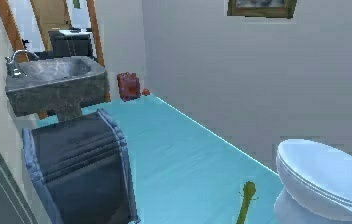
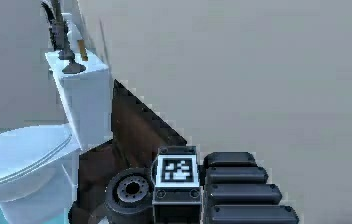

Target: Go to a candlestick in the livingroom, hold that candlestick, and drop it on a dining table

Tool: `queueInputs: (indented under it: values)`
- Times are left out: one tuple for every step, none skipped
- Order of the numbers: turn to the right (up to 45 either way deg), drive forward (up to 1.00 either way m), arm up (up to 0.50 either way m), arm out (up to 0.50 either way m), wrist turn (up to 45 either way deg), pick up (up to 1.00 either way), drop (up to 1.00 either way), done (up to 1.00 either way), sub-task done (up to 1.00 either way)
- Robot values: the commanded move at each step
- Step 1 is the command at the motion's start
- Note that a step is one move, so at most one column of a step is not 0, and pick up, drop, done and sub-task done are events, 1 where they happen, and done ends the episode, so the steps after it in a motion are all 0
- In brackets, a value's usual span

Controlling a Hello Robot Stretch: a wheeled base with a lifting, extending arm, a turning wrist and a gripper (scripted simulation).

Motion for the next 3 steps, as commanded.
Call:
queueInputs:
  values:
    - [0.0,0.7,0.0,0.0,0.0,0.0,0.0,0.0,0.0]
    - [45.0,0.0,0.0,0.0,0.0,0.0,0.0,0.0,0.0]
    - [3.0,0.0,0.0,0.0,0.0,0.0,0.0,0.0,0.0]
